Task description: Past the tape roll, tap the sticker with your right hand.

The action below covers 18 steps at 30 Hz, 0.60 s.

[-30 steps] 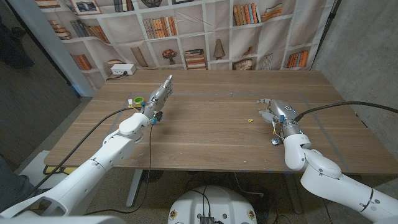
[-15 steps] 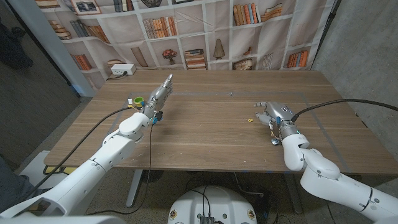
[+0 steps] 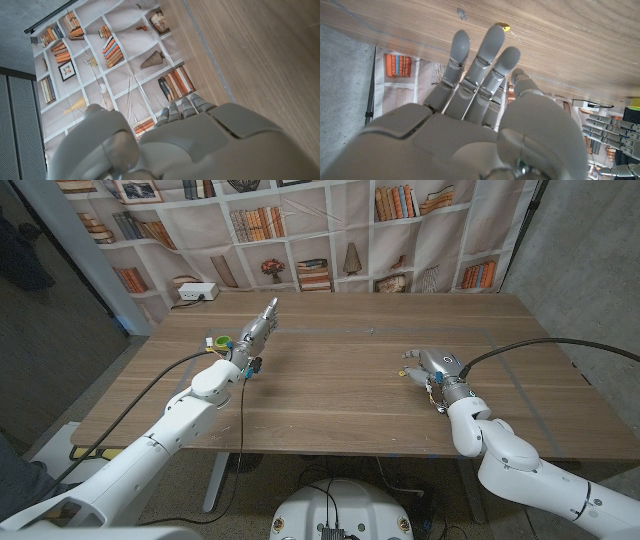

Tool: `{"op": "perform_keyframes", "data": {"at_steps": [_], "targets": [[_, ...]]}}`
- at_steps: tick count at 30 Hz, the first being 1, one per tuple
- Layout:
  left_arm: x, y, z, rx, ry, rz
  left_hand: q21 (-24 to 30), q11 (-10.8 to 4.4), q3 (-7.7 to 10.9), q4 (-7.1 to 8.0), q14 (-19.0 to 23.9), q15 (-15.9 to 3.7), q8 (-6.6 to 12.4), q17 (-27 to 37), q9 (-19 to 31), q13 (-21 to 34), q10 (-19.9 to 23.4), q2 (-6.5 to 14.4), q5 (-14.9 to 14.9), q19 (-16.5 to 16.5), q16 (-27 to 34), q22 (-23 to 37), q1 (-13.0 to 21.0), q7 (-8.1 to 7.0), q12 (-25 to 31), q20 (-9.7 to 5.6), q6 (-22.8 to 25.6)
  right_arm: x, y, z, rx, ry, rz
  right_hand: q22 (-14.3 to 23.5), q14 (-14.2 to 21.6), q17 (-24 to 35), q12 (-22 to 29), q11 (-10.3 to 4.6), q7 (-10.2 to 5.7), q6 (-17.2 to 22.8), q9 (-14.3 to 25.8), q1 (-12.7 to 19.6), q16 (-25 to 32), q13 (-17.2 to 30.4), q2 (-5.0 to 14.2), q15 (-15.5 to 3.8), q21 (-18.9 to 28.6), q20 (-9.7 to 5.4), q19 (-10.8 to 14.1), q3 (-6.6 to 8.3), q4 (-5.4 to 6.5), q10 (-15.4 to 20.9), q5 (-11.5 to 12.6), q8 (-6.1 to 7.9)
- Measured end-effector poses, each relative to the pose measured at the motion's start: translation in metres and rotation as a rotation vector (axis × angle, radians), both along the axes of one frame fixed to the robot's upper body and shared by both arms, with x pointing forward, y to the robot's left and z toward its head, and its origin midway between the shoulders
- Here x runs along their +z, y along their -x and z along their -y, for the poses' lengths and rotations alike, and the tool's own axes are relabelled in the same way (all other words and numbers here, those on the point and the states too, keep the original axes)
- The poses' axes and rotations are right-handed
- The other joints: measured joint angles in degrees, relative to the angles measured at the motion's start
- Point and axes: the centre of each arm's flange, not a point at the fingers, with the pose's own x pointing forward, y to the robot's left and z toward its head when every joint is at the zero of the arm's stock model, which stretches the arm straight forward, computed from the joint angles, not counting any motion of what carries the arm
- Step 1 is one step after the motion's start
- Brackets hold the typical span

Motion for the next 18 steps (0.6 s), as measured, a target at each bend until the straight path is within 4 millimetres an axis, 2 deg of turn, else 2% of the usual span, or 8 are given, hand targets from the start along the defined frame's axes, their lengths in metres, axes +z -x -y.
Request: {"op": "perform_keyframes", "data": {"at_steps": [18], "targets": [[-0.0023, 0.0066, -0.0030, 0.007, 0.003, 0.005, 0.00, -0.42, -0.24, -0.24, 0.00, 0.00, 0.00, 0.00, 0.00, 0.00, 0.42, 0.68, -0.04, -0.28, 0.00, 0.00, 0.67, 0.00, 0.00, 0.28, 0.00, -0.0064, -0.0077, -0.0055, -0.023, 0.044, -0.060, -1.36, 0.63, 0.26, 0.32, 0.08, 0.00, -0.01, 0.01, -1.05, -0.22, -0.20, 0.00, 0.00, 1.16, 0.00, 0.01, 0.24, -0.25, 0.92, -0.45, 0.00]]}}
